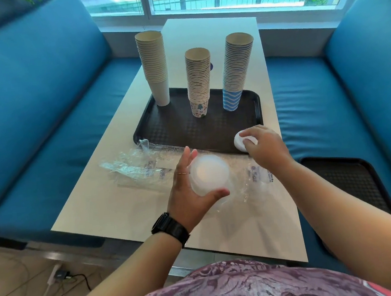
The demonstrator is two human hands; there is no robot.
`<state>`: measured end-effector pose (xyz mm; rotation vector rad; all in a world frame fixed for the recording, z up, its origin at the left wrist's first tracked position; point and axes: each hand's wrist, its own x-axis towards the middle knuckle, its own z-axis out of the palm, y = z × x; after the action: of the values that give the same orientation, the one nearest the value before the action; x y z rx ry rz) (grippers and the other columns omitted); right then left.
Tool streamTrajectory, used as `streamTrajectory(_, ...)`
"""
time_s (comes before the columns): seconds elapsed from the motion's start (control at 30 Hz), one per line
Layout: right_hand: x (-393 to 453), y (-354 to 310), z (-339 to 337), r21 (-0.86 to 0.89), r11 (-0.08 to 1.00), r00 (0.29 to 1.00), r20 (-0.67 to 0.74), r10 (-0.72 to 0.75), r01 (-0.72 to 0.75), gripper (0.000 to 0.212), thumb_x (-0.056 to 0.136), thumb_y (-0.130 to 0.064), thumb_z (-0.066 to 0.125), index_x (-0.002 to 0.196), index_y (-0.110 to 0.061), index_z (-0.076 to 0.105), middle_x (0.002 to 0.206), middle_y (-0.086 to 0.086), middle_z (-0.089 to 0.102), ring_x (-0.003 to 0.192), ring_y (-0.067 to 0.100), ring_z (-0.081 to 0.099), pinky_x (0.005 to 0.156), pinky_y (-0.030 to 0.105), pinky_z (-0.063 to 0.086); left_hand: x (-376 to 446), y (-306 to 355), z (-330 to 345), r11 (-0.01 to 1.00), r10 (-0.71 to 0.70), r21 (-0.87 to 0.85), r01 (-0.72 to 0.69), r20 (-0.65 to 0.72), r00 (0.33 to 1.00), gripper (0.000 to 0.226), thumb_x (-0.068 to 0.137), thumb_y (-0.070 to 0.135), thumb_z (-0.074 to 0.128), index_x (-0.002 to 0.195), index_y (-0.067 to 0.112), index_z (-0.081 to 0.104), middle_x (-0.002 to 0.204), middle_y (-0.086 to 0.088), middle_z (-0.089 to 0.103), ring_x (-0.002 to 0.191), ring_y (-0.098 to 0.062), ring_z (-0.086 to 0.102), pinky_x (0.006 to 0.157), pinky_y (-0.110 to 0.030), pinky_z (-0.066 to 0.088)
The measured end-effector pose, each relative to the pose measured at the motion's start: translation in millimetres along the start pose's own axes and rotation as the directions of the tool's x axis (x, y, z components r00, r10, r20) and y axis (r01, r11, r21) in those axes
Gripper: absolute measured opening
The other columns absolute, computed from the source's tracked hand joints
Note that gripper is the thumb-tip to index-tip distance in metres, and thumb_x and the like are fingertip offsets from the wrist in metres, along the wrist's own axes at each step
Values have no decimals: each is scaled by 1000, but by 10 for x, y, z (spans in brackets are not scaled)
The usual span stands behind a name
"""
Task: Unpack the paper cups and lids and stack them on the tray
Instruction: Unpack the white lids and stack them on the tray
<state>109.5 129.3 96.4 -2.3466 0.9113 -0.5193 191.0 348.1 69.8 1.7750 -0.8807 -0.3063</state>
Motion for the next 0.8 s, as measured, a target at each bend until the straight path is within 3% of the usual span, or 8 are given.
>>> streamTrajectory(0.1,-199,-345,-104,187,982,1000,22,-2,-2,18,94,-22,60,108,-23,71,103,-12,61,91,4,58,72,10,39,-16,16,-9,1000,-17,2,17,7,1000,123,56,63,79,154,18,18,150,7,40,136,3,37,112,-27,37)
streamTrajectory(0.23,-442,-701,-213,267,958,981,131,-141,102,20,88,-30,68,108,-28,70,102,-17,61,92,-3,58,74,7,41,-25,20,1,999,-28,19,28,25,999,126,57,61,79,154,22,9,144,12,42,133,-2,40,109,-18,34)
streamTrajectory(0.33,-506,-900,-294,127,964,891,368,-265,234,45,80,-45,74,122,-36,62,119,-17,56,113,2,50,96,23,42,-19,-17,12,999,-39,23,38,27,999,127,62,45,89,154,15,7,131,20,40,119,9,41,97,1,30)
streamTrajectory(0.4,-525,-1023,-333,-29,948,838,477,-267,318,61,77,-49,75,132,-38,52,132,-16,49,125,7,39,104,32,35,-18,-51,20,999,-37,24,37,14,999,123,67,33,90,154,9,7,125,26,39,110,19,39,90,6,27)
streamTrajectory(0.53,-502,-1187,-315,-224,862,782,564,-265,454,77,73,-50,76,141,-37,42,140,-12,43,128,13,34,104,34,34,-38,-40,30,998,-59,-25,59,20,998,126,64,49,82,155,13,3,131,20,41,114,20,41,93,4,28)
streamTrajectory(0.6,-482,-1234,-272,-275,827,761,597,-253,491,80,71,-49,78,141,-36,41,137,-10,45,125,15,36,103,36,39,-51,-50,38,997,-68,-40,68,15,998,126,61,56,76,156,17,3,133,30,35,120,18,39,97,-1,28)
streamTrajectory(0.7,-454,-1271,-207,-323,798,752,617,-230,509,84,68,-45,80,141,-35,39,133,-7,47,122,17,38,100,40,44,-57,-67,35,998,-59,-26,60,10,998,125,60,57,76,156,20,5,132,36,27,124,12,35,98,-5,28)
streamTrajectory(0.8,-427,-1276,-180,-355,785,750,630,-200,508,87,68,-42,81,142,-35,35,133,-6,48,122,18,39,99,40,45,-62,-79,29,997,-68,-22,68,12,998,122,63,47,80,156,22,5,133,32,30,119,25,31,99,-4,27)
